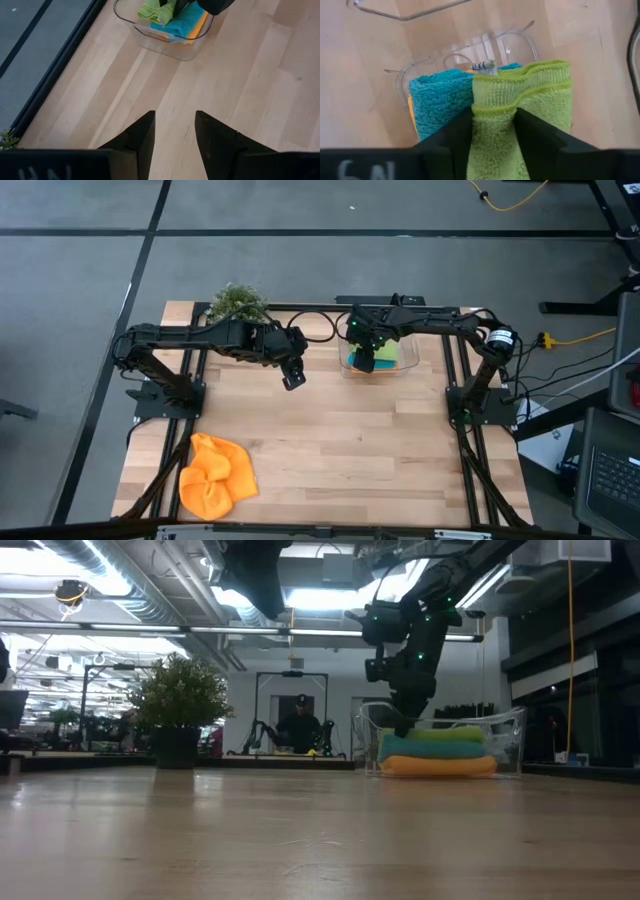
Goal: Fold microfiber towels
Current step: Stack the green microfiber cloth on top of the blue microfiber cloth in the bin
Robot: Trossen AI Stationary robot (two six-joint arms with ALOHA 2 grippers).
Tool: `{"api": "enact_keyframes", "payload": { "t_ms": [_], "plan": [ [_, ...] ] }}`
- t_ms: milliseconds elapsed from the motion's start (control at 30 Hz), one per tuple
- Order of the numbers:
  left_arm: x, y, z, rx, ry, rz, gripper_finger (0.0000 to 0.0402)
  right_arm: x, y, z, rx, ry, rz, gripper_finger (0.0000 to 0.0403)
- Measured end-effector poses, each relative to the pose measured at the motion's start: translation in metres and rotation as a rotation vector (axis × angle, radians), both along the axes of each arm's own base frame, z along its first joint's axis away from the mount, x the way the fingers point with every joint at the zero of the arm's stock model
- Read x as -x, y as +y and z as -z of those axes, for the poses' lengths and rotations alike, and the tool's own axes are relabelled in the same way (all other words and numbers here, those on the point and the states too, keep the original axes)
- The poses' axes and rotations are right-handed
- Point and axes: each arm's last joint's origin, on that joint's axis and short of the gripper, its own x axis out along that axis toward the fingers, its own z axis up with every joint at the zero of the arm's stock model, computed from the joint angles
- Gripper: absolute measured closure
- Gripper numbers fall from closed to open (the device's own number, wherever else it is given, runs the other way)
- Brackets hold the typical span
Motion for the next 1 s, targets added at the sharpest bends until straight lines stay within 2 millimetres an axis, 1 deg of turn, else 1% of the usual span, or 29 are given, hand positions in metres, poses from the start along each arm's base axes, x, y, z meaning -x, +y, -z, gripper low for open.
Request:
{"api": "enact_keyframes", "payload": {
  "t_ms": [267, 367, 433, 533, 633, 767, 867, 1000],
  "plan": [
    [0.000, 0.000, 0.000, 0.000, 0.000, 0.000, 0.0269, 0.000, 0.001, -0.001, -0.009, -0.001, 0.021, 0.0358],
    [0.000, 0.000, 0.000, 0.000, 0.000, 0.000, 0.0269, 0.001, 0.002, 0.000, -0.014, 0.009, 0.021, 0.0387],
    [0.000, 0.000, 0.000, -0.003, 0.000, -0.002, 0.0269, 0.003, 0.003, 0.000, -0.020, 0.025, 0.020, 0.0392],
    [0.000, 0.001, 0.000, -0.020, 0.001, -0.012, 0.0269, 0.004, 0.004, -0.002, -0.021, 0.031, 0.021, 0.0382],
    [0.000, 0.001, 0.000, -0.025, 0.004, -0.007, 0.0269, 0.006, 0.005, -0.009, 0.015, 0.020, 0.026, 0.0378],
    [0.000, 0.001, 0.000, -0.025, 0.004, -0.007, 0.0269, 0.009, 0.008, -0.022, 0.024, -0.018, 0.019, 0.0393],
    [0.000, 0.001, 0.000, -0.025, 0.004, -0.007, 0.0269, 0.008, 0.015, -0.025, -0.018, -0.034, 0.013, 0.0394],
    [0.000, 0.001, 0.000, -0.025, 0.004, -0.007, 0.0269, 0.003, 0.030, -0.025, -0.043, -0.044, -0.018, 0.0387]
  ]
}}
